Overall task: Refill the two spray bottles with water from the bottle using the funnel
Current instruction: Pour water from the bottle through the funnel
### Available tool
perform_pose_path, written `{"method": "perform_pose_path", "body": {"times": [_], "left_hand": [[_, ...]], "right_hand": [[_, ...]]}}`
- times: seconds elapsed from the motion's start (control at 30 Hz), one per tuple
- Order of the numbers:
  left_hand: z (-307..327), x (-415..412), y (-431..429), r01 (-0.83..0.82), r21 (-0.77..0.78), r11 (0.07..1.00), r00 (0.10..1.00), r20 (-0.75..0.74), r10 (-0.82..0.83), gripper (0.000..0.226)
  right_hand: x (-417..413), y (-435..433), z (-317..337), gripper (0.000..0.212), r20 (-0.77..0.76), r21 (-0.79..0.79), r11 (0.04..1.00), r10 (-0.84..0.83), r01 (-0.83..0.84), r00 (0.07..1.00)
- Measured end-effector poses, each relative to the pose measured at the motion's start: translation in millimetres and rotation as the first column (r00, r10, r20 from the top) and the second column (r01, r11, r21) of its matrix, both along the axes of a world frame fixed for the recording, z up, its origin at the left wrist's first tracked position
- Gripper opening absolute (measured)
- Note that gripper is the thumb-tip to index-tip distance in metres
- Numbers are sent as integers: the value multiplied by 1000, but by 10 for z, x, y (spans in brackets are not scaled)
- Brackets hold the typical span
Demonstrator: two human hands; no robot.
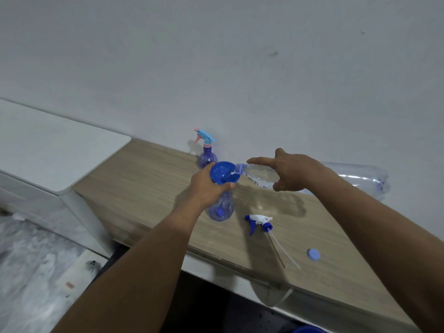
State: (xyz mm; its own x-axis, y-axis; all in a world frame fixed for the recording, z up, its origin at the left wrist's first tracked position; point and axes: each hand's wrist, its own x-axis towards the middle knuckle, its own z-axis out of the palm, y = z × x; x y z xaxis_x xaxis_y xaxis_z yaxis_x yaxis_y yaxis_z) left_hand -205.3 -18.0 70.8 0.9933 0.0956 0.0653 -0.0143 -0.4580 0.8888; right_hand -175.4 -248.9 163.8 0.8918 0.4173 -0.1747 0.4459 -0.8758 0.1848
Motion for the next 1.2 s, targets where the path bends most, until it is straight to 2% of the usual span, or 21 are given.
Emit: {"method": "perform_pose_path", "body": {"times": [0.13,0.37,0.57,0.73,0.93,1.07,1.2], "left_hand": [[10,-22,-9,-3,-9,1000,1000,10,3,52],[51,-53,-18,-9,-21,1000,1000,8,9,47],[33,-44,-44,-29,-34,999,999,17,30,45],[64,-60,-54,-33,-25,999,999,21,33,39],[60,-25,-47,-7,-54,999,1000,-8,7,40],[36,15,-17,13,-44,999,1000,-9,-14,40],[2,29,22,37,-66,997,999,-11,-38,41]], "right_hand": [[8,-37,-61,91,0,58,998,3,-3,1000],[16,-68,-260,92,-34,326,945,-26,35,999],[150,-142,-423,95,-59,639,765,-62,85,996],[242,-229,-522,87,17,825,560,-151,72,988],[362,-197,-746,95,-13,938,328,-292,113,956],[414,-124,-721,100,-34,947,295,-305,128,952],[377,-111,-706,119,-138,936,263,-333,233,933]]}}
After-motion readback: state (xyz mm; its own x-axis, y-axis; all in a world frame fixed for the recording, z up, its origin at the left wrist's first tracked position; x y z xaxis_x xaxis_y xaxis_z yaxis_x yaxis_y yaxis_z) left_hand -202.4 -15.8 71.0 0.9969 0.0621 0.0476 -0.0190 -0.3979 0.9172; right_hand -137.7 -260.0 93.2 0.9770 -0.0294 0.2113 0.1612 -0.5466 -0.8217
